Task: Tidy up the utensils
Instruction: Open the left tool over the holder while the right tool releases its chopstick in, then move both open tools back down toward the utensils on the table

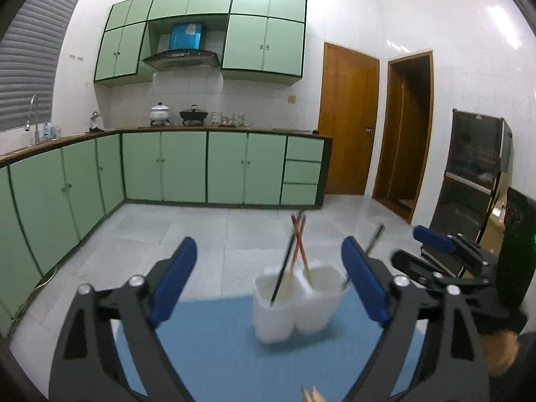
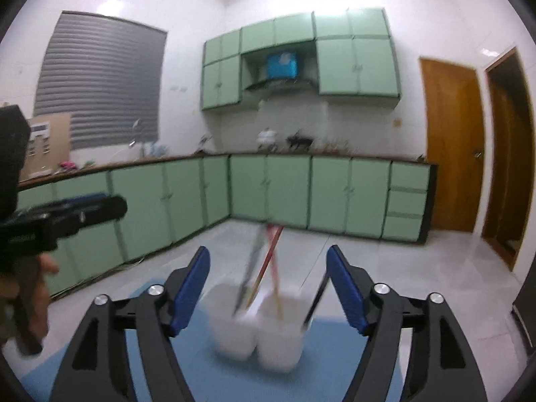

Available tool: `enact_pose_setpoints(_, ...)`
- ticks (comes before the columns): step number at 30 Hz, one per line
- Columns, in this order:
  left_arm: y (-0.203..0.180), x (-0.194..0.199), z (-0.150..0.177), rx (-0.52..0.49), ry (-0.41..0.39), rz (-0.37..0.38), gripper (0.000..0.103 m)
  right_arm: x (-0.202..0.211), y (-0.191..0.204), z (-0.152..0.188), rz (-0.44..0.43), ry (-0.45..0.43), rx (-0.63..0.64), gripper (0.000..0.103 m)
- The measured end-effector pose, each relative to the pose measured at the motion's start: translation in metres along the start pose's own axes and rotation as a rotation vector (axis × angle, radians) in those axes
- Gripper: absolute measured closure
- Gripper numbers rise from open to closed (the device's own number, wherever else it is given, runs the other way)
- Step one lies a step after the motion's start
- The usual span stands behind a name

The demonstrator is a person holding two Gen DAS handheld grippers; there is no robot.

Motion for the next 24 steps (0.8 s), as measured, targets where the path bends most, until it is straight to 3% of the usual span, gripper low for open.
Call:
enact_pose_setpoints(6, -0.012, 0.081, 0.052, 0.0, 0.053, -0.034, 0.013, 0.086, 0.034, 0.06, -0.082, 0.131, 0.001, 0.031)
enact_pose_setpoints(13, -0.032, 0.168, 0.138, 0.02, 0.114, -0.079, 0.013, 0.156, 0.083, 0.141, -0.108, 0.21, -0.035, 0.041)
enact_pose_setpoints(15, -0.033, 0.179, 0.16, 0.054, 0.146, -0.076, 0.013, 0.163, 0.091, 0.163, -0.11, 0.25, -0.062, 0.043)
enact_pose_setpoints(17, -0.037, 0.19, 0.186, 0.04, 0.181, -0.112, 0.013, 0.168, 0.1, 0.181, -0.102, 0.278, -0.054, 0.051)
enact_pose_setpoints(20, -0.041, 0.195, 0.214, 0.066, 0.227, -0.099, 0.013, 0.172, 0.106, 0.205, -0.103, 0.327, -0.088, 0.06)
enact_pose_setpoints(24, -0.053, 0.197, 0.243, 0.023, 0.27, -0.09, 0.014, 0.175, 0.107, 0.228, -0.08, 0.371, -0.101, 0.07)
Point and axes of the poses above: each gripper's, at about its wrist camera, not at the fingertips, and x roughly against the way its jaws point, y to its left, z to its underside, the point moved 3 cm from there along -x, roughly the way its jaws point
